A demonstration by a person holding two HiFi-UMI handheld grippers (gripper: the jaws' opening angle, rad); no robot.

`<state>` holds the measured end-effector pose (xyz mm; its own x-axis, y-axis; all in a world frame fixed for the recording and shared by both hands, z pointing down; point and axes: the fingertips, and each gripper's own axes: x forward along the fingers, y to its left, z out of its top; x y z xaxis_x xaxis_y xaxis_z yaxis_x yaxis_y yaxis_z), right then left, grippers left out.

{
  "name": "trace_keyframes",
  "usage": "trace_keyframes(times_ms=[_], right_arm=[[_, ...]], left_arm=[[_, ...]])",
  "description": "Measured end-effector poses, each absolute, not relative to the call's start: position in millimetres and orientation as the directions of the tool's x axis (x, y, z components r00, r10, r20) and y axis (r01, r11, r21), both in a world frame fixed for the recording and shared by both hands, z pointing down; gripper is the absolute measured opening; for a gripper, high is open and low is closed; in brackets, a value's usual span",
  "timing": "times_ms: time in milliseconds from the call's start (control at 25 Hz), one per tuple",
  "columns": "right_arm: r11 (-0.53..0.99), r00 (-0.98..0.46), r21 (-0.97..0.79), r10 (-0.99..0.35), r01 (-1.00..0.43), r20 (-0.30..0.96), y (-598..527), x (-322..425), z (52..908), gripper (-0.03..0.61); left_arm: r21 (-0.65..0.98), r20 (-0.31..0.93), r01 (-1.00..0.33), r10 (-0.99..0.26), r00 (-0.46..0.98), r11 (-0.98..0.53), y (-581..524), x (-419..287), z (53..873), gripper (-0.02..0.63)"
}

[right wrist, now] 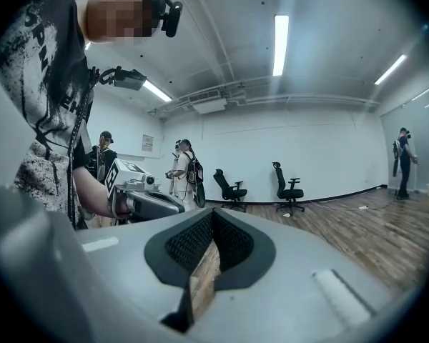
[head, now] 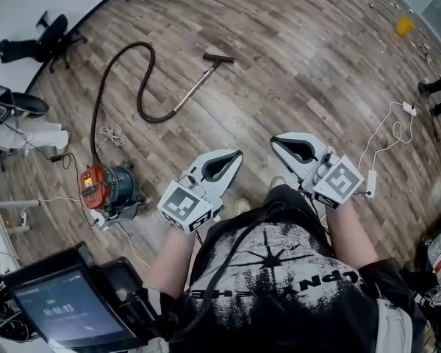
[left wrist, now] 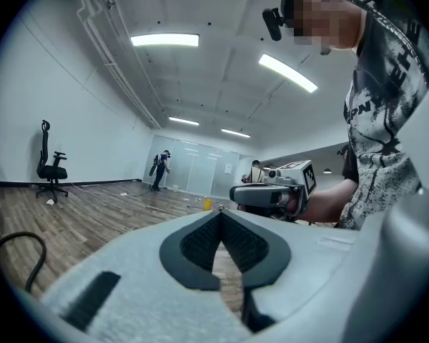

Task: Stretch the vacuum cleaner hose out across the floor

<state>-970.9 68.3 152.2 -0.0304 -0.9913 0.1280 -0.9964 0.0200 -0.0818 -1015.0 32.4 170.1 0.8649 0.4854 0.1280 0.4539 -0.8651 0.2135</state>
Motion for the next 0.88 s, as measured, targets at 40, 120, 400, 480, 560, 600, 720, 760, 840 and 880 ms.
trace_keyframes(times_ms=[40,120,400,480,560,600,720,760,840,880], right_arm=[[0.017,-0.028,-0.083,-0.991,-0.996,0.131,68,-967,153,0.006],[0.016,-0.028,-0.083,-0.990,-0.996,0.137,65,-959,154,0.006],[0.072,-0.083,-0.091,-0.989,-0.993,0.125,37,-910,160,0.006],[0.103,-0.112,-0.089,-0.988,-0.991,0.104,24,-889,158,0.006],[0.143,-0.149,-0.084,-0.986,-0.986,0.072,10,-867,151,0.006],[0.162,-0.168,-0.084,-0.983,-0.983,0.069,5,-855,150,0.006],[0.195,-0.201,-0.072,-0.975,-0.978,0.098,-4,-817,150,0.006],[0.203,-0.209,-0.061,-0.973,-0.977,0.100,-8,-804,149,0.006],[0.224,-0.227,-0.044,-0.968,-0.974,0.103,-13,-779,151,0.006],[0.237,-0.239,-0.036,-0.966,-0.971,0.096,-16,-768,150,0.006]], left_arm=[[0.214,0.127,0.455,0.487,0.864,-0.864,31,-1011,171,0.000],[0.218,0.129,0.455,0.487,0.864,-0.864,27,-1004,172,0.000],[0.224,0.148,0.404,0.441,0.885,-0.887,5,-959,181,0.000],[0.220,0.158,0.385,0.422,0.893,-0.896,-4,-938,182,0.000],[0.219,0.164,0.359,0.396,0.903,-0.907,-14,-914,181,0.000],[0.216,0.166,0.347,0.385,0.908,-0.913,-18,-902,179,0.000],[0.203,0.162,0.340,0.374,0.913,-0.918,-23,-866,170,0.000],[0.197,0.159,0.342,0.374,0.914,-0.919,-24,-854,167,0.000],[0.189,0.153,0.331,0.360,0.920,-0.925,-29,-830,163,0.000],[0.187,0.152,0.318,0.347,0.926,-0.930,-32,-818,163,0.000]])
